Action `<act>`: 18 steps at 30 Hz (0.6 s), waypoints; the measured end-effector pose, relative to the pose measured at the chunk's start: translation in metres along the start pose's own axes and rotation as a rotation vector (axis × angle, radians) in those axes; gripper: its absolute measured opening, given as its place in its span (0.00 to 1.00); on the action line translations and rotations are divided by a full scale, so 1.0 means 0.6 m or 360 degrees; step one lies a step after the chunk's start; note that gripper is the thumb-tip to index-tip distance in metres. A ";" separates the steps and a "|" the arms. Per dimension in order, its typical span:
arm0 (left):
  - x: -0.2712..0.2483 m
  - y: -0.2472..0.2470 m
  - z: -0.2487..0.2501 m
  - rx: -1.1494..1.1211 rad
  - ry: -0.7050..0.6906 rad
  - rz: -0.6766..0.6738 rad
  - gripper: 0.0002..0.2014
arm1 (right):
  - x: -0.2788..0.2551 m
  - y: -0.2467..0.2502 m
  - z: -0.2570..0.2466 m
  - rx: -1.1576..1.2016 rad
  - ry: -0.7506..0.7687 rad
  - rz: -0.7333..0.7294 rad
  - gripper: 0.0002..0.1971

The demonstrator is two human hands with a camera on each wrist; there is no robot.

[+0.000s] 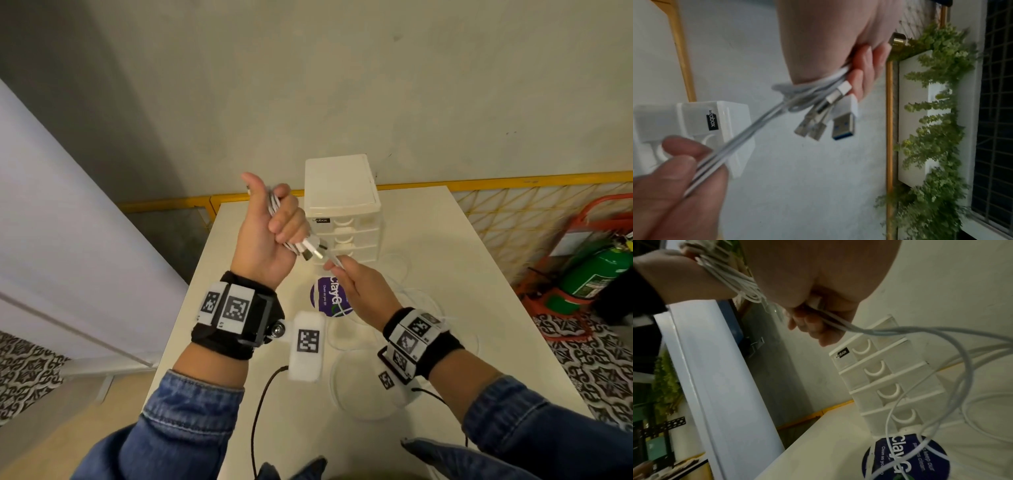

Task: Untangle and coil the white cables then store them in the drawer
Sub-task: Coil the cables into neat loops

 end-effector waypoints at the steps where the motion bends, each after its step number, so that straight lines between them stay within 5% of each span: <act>1: 0.001 0.002 0.000 0.0042 -0.0119 0.0107 0.25 | -0.002 -0.002 -0.002 -0.0020 0.0022 -0.0022 0.16; 5: -0.001 0.010 -0.011 0.0427 -0.0518 0.0524 0.22 | -0.008 -0.010 -0.013 -0.0201 0.0211 -0.0010 0.19; 10: -0.001 0.024 -0.036 0.1554 -0.0710 0.0686 0.24 | -0.009 0.004 -0.050 -0.0281 0.0375 0.0154 0.22; 13: 0.002 0.046 -0.053 0.2191 -0.0558 0.0602 0.20 | -0.001 0.025 -0.059 -0.0170 0.0333 0.0185 0.19; 18: 0.003 0.062 -0.067 0.2433 -0.0287 0.0562 0.26 | 0.005 0.044 -0.049 0.0038 0.0066 0.0215 0.08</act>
Point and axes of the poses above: each hand's wrist, its own x-axis towards the middle knuckle, its own y-axis out of the back of the hand, z = x × y, the point moved 2 cm from there along x, towards the middle knuckle, and after that the axes turned 7 degrees about -x, right-handed, at the moved point
